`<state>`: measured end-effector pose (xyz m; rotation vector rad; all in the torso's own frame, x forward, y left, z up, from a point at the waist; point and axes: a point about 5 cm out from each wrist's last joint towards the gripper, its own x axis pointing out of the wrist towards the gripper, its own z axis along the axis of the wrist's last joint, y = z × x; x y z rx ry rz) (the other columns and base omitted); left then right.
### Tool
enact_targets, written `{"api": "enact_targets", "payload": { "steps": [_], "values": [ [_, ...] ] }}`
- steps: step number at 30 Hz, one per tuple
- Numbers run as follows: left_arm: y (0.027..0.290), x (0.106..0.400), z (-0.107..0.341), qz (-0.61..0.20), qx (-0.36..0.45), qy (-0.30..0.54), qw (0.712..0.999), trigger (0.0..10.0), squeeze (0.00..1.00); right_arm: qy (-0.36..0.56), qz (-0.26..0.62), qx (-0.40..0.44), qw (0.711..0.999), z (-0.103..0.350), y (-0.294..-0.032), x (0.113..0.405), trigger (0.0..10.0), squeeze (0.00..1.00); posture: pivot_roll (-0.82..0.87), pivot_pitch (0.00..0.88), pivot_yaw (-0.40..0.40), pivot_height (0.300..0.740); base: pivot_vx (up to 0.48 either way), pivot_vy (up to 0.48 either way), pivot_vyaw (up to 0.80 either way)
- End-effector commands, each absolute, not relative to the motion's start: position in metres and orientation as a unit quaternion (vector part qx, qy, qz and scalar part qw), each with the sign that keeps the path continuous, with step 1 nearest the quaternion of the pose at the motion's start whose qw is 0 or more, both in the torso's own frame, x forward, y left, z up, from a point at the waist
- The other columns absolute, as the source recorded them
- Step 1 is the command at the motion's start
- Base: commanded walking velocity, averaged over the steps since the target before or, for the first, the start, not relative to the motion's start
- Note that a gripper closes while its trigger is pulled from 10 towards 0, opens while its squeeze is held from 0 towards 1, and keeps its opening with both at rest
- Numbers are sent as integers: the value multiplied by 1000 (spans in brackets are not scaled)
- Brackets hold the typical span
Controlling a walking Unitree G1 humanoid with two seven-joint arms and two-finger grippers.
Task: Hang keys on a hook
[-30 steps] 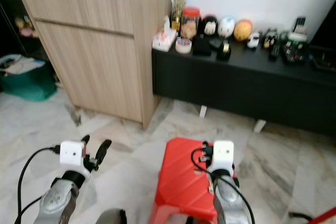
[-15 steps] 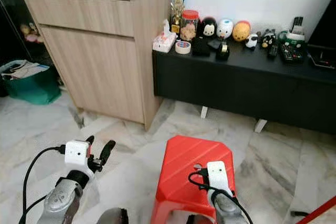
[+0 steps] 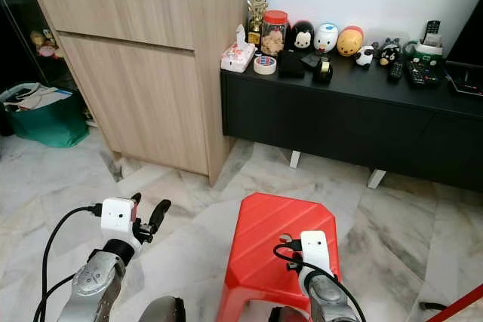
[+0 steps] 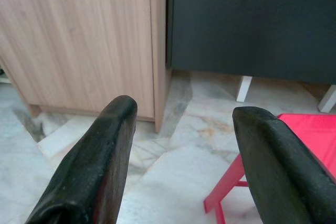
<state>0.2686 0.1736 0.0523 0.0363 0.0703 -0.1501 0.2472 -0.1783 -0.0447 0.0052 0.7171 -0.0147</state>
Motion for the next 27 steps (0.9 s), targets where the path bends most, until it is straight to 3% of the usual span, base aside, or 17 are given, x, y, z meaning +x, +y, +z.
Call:
{"api": "enact_targets", "payload": {
  "steps": [1, 27],
  "values": [
    [170, 271, 52, -80, 22, 32, 996, 10000, 0, 337, -11, 7, 941, -40, -179, 252, 10000, 0, 63, 0, -39, 628, 0, 0, 0],
    [181, 265, 52, -48, -2, 30, 998, 10000, 0, 311, -20, 13, 950, -36, -176, 257, 10000, 0, 79, 0, -32, 614, 0, 0, 0]
  ]
}}
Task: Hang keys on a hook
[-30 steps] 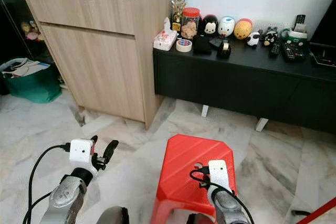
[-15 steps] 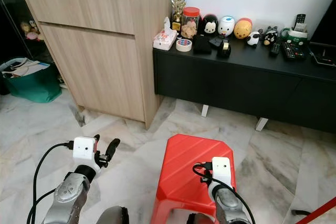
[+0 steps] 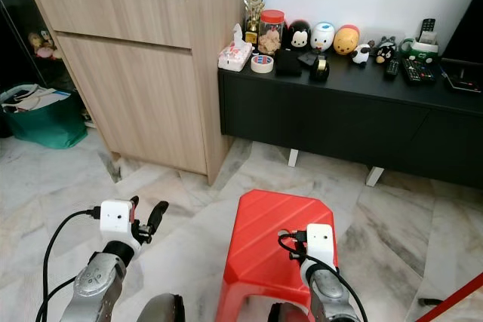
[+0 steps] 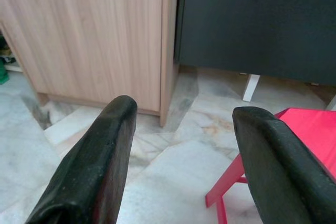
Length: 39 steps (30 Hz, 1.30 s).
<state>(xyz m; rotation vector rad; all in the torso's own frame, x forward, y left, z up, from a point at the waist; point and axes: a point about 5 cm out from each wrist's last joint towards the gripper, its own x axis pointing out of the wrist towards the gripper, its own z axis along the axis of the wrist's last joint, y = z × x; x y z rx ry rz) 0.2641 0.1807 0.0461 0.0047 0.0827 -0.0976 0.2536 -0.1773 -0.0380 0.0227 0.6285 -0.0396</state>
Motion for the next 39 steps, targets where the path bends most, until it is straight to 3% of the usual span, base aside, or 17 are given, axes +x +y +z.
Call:
{"api": "enact_targets", "payload": {
  "steps": [1, 10, 39],
  "values": [
    [182, 266, 51, -46, -8, 35, 998, 10000, 0, 313, -21, 7, 949, -36, -177, 258, 10000, 0, 79, 0, -31, 614, 0, 0, 0],
    [180, 270, 61, -50, -10, 25, 998, 10000, 0, 348, -27, -11, 937, -38, -180, 258, 10000, 0, 87, 0, -29, 614, 0, 0, 0],
    [183, 263, 72, -56, -2, 20, 998, 10000, 0, 349, -24, -12, 937, -32, -176, 267, 10000, 0, 107, 31, -11, 605, 0, 0, 0]
  ]
}}
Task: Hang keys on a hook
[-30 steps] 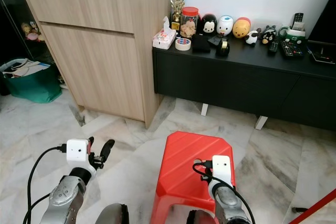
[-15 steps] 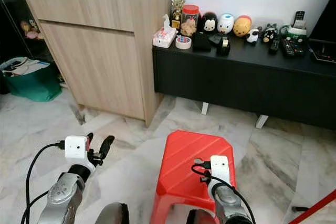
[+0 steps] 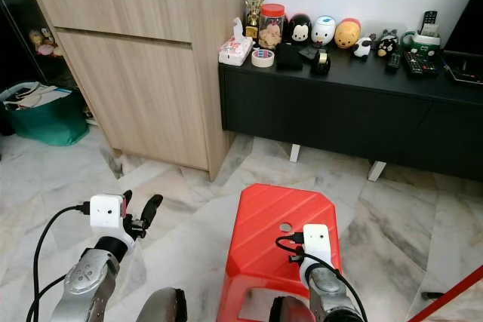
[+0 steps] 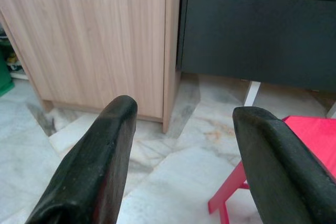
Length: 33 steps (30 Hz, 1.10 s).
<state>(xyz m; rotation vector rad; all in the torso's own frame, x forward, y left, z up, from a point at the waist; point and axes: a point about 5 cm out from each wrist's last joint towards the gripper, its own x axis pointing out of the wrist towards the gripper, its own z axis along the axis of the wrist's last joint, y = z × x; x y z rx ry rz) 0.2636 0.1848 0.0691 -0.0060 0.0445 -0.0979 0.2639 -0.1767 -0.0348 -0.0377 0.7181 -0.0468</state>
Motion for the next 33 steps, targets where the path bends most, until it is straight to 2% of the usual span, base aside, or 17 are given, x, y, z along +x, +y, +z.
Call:
{"api": "enact_targets", "payload": {
  "steps": [1, 7, 8, 21, 22, 33],
  "values": [
    [183, 262, 73, -57, -1, 20, 998, 10000, 0, 346, -24, -11, 938, -30, -176, 270, 10000, 0, 103, 35, -8, 605, 0, 0, 0],
    [181, 262, 76, -58, -2, 18, 998, 10000, 0, 340, -26, -7, 940, -27, -177, 274, 10000, 0, 108, 47, -6, 605, 0, 0, 0],
    [181, 262, 78, -59, -2, 17, 998, 10000, 0, 339, -26, -6, 940, -27, -177, 274, 10000, 1000, 107, 53, -6, 605, 0, 0, 0],
    [178, 256, 87, -64, -3, 11, 998, 10000, 0, 349, -31, -10, 936, -31, -181, 269, 10000, 1000, 118, 98, -4, 605, 0, 0, 0],
    [178, 256, 87, -64, -3, 11, 998, 10000, 0, 350, -31, -10, 936, -30, -181, 269, 10000, 8, 119, 99, -3, 605, 0, 0, 0],
    [178, 252, 89, -66, -2, 14, 998, 10000, 0, 346, -30, -9, 938, -27, -180, 274, 10000, 0, 125, 103, 1, 605, 0, 0, 0]
  ]
}}
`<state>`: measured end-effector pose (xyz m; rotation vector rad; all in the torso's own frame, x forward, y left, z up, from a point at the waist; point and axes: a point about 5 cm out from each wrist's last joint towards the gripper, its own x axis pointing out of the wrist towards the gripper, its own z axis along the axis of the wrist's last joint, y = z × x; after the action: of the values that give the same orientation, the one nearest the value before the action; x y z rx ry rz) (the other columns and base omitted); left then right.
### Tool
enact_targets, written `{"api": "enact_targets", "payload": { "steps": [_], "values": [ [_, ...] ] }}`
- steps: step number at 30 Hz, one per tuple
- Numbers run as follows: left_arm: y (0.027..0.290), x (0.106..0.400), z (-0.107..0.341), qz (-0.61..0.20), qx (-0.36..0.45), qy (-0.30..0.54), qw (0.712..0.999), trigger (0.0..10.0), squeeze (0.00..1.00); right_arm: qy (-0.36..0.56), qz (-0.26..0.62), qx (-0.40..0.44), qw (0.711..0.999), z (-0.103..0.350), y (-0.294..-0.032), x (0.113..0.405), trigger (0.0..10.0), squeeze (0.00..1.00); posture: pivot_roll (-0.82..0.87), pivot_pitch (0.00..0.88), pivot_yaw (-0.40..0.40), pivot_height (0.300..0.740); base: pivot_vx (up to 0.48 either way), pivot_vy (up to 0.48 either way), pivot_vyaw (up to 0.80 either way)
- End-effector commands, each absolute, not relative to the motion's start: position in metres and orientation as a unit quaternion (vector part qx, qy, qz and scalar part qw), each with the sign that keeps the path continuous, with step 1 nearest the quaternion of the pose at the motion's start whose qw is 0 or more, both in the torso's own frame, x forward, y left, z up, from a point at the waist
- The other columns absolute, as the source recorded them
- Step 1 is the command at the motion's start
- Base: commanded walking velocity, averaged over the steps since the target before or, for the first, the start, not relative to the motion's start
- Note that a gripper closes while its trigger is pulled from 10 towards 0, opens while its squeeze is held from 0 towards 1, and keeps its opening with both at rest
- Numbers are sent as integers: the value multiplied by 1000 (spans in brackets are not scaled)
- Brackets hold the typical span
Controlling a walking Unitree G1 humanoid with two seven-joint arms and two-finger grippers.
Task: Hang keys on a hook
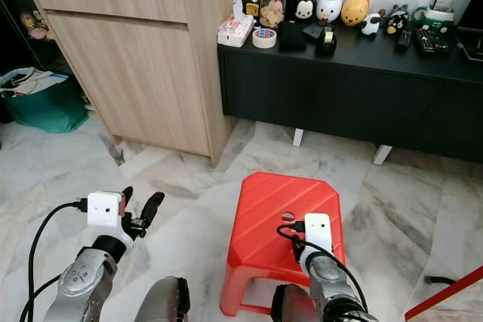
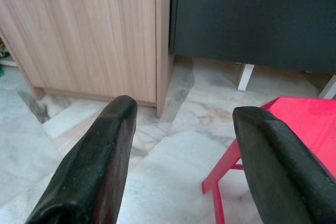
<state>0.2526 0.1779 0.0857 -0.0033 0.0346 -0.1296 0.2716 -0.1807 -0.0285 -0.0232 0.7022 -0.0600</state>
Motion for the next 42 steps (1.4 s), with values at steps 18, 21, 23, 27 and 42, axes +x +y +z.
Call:
{"api": "enact_targets", "payload": {
  "steps": [18, 21, 23, 27, 42],
  "values": [
    [177, 248, 89, -69, 2, 26, 997, 10000, 0, 346, -27, -6, 938, -28, -181, 272, 0, 0, 129, 108, 6, 605, 0, 0, 0],
    [177, 248, 89, -70, 3, 26, 997, 10000, 0, 352, -28, -8, 936, -30, -182, 270, 0, 0, 132, 111, 6, 605, 0, 0, 0],
    [177, 247, 89, -70, 3, 28, 997, 10000, 0, 357, -28, -10, 934, -31, -182, 269, 10000, 0, 130, 116, 9, 605, 0, 0, 0],
    [177, 246, 89, -70, 4, 29, 997, 10000, 0, 360, -27, -9, 933, -31, -182, 269, 10000, 0, 132, 118, 10, 605, 0, 0, 0],
    [178, 246, 90, -68, 3, 30, 997, 10000, 0, 356, -27, -10, 934, -29, -182, 272, 10000, 0, 136, 128, 8, 605, 0, 0, 0]
  ]
}}
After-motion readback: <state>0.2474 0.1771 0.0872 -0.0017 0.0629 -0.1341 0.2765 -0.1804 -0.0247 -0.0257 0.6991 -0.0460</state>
